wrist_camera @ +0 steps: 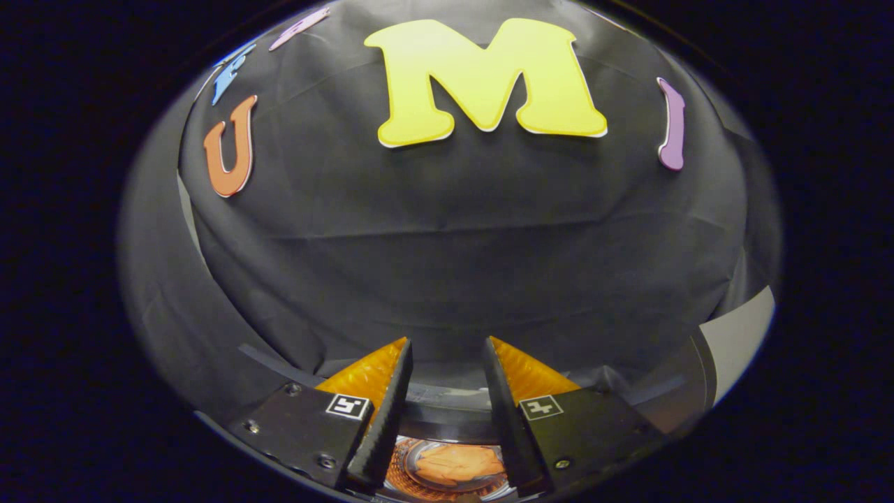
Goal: Put the clothes into the washing machine and then close the washing machine lid.
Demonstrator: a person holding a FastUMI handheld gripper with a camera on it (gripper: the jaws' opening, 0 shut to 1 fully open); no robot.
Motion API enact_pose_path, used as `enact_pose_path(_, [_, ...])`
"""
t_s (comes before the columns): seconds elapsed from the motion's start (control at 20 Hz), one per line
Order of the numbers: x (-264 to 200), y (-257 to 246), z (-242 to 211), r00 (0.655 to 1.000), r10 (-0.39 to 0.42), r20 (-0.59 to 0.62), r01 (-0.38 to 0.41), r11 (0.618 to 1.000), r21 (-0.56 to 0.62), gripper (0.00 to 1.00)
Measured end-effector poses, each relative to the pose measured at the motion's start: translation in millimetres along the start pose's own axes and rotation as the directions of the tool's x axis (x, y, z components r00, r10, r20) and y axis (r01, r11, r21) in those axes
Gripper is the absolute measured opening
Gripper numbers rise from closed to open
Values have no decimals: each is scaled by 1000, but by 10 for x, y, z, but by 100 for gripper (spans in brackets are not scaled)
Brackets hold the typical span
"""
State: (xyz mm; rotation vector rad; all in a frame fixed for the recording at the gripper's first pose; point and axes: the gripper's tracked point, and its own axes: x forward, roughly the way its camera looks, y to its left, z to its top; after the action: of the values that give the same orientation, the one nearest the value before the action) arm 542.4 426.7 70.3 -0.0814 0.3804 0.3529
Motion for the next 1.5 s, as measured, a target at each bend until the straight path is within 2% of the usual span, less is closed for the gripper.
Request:
enact_pose_path(1.05, [-415,71,-342,999,-25,28,25,1000,-13,65])
enact_pose_path(1.3, [-561,102,-543,1000,-12,23,12,1000,-4,65])
enact_pose_path(1.5, [-722,145,-778,1000,-7,6,8,999,-49,65])
